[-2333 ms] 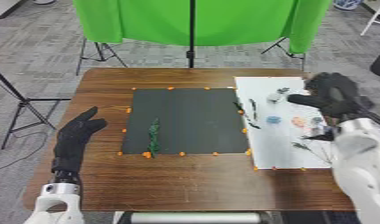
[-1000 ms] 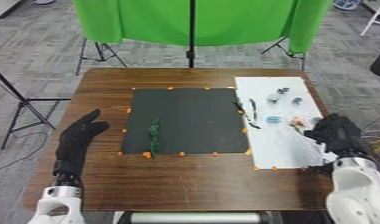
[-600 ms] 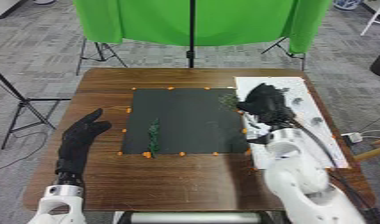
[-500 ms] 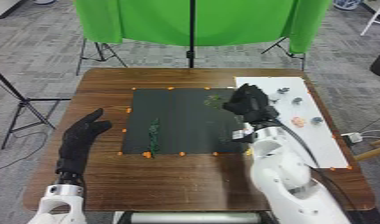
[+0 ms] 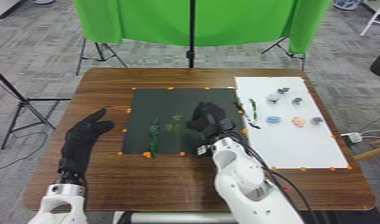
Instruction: Arrange flowers
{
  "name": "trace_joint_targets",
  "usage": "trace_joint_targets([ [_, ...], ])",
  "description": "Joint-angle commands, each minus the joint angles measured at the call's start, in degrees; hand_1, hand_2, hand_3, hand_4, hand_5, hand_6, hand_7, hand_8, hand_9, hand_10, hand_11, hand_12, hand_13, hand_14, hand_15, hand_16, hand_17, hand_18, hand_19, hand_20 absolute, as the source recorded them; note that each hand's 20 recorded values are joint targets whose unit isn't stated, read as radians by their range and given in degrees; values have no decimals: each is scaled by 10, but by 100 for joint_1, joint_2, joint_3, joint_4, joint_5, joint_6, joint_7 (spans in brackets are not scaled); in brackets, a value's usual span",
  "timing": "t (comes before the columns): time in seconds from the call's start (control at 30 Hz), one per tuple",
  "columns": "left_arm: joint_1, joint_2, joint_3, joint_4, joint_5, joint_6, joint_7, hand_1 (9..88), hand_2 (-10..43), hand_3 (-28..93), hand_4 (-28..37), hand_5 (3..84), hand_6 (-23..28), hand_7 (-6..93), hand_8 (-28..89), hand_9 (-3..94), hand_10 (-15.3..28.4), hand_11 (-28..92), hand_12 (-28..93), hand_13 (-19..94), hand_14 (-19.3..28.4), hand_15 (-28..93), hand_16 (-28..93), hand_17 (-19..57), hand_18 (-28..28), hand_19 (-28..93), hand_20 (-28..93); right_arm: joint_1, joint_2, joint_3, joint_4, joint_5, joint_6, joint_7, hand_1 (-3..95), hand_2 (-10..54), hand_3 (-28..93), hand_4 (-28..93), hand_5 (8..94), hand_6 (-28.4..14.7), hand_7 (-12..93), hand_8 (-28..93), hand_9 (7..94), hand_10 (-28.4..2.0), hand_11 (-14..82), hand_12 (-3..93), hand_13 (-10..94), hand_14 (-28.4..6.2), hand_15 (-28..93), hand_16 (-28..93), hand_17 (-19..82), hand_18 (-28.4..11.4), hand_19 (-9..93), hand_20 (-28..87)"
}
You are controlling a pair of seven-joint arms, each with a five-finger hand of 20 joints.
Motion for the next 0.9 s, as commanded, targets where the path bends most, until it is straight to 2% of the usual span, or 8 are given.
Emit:
trace_joint_targets([
  [0.03,-18,1,34,67,29,-164,-74,214,-56,690,-197,472,13,122,-44,494,132,197,174,402,163,188,75,72,142,73,271,-59,-143,-77,17,-113,-333,-105,762,-95,-169,305,850,-2,217,139,911,-99,323,243,937,-13,532,289,658,-91,932,468],
  [0.07,-20,0,33,65,41,-164,-75,213,-56,691,-196,472,13,122,-44,493,132,196,174,402,163,188,76,72,142,72,270,-53,-147,-79,30,-100,-317,-104,765,-95,-238,368,847,-3,216,134,909,-100,325,240,937,-15,527,291,657,-92,932,468],
  [0.1,-17,2,35,64,45,-159,-80,213,-56,691,-197,472,12,122,-44,493,132,196,175,401,163,187,76,72,142,72,270,-59,-161,-72,43,-104,-311,-107,708,-95,-145,331,843,-3,216,124,908,-101,324,236,937,-16,523,294,656,-93,932,469],
  [0.17,-16,-2,29,67,35,-171,-88,213,-57,692,-196,472,13,123,-44,492,132,195,175,401,164,187,77,71,142,71,270,-33,-188,-64,70,-108,-338,-85,494,-95,422,-79,839,-3,216,102,903,-105,326,233,937,-18,518,298,654,-93,932,464],
  [0.23,-16,-1,27,65,40,-170,-90,212,-57,692,-196,471,13,122,-44,491,132,195,175,400,163,186,77,71,142,71,269,-17,-214,-44,84,-88,-323,-94,438,-95,528,-151,837,-1,222,54,902,-108,325,232,937,-19,515,299,653,-95,932,462],
  [0.53,36,-17,-25,40,27,-167,-93,214,-57,690,-196,470,13,121,-43,490,131,193,176,399,163,183,79,70,142,70,269,-229,321,189,-667,332,-343,283,320,-86,617,-117,837,-5,235,-84,900,-113,329,233,937,-25,514,301,648,-104,932,467],
  [0.7,50,-12,-15,33,36,-180,-125,214,-56,689,-197,470,13,120,-43,490,132,194,176,399,162,183,79,69,142,70,269,-291,629,282,-981,382,-1003,656,279,40,662,-78,851,-10,215,-84,909,-117,350,239,937,-31,544,305,651,-117,932,510],
  [0.9,16,-12,-3,39,63,-228,-152,214,-56,689,-197,470,12,120,-43,490,132,193,176,398,162,182,79,69,142,70,268,-450,647,262,-1050,364,-1485,886,281,101,663,-48,866,-14,194,-84,920,-119,351,244,937,-34,569,299,660,-120,932,536],
])
